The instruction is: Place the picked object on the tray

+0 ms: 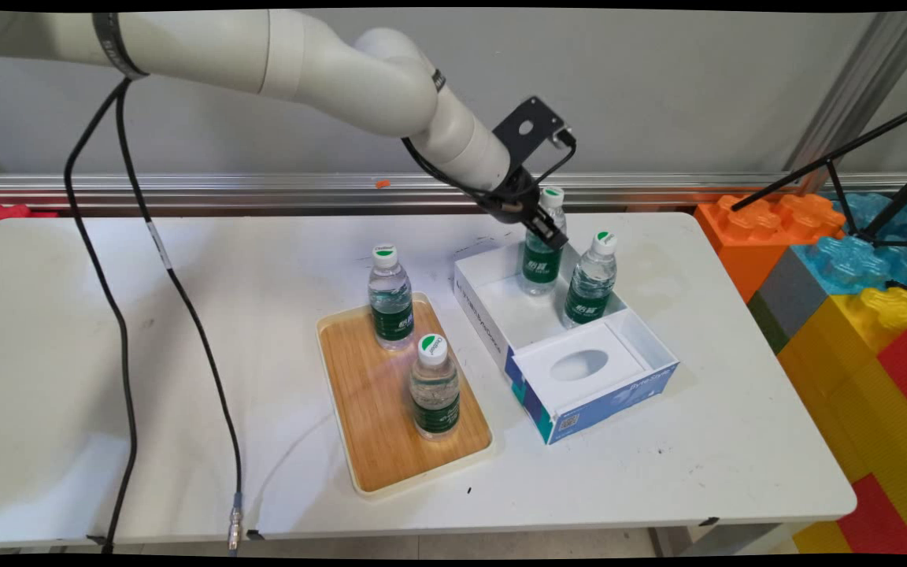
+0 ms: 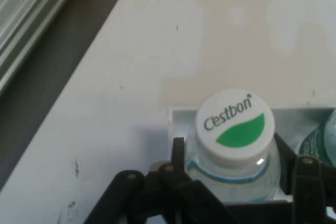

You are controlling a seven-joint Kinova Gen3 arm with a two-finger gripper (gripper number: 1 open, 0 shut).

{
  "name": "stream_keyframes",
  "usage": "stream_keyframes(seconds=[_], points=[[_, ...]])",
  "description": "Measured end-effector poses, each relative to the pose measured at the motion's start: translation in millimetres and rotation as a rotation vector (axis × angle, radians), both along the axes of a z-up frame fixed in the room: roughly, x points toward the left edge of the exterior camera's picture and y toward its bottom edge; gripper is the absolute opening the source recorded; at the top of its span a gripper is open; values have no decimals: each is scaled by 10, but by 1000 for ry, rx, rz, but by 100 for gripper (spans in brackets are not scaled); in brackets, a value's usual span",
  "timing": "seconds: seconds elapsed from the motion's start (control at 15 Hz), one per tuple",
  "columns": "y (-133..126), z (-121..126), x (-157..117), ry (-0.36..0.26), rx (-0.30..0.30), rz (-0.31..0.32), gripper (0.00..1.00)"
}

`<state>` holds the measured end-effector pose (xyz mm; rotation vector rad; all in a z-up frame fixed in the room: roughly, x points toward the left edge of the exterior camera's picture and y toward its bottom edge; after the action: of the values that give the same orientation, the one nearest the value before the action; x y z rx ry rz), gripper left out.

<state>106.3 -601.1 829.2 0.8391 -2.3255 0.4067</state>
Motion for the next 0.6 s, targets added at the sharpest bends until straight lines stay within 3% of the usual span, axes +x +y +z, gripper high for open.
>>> stream_keyframes(seconds=[0.6], points=[[163,826,65,8,0,20,0]])
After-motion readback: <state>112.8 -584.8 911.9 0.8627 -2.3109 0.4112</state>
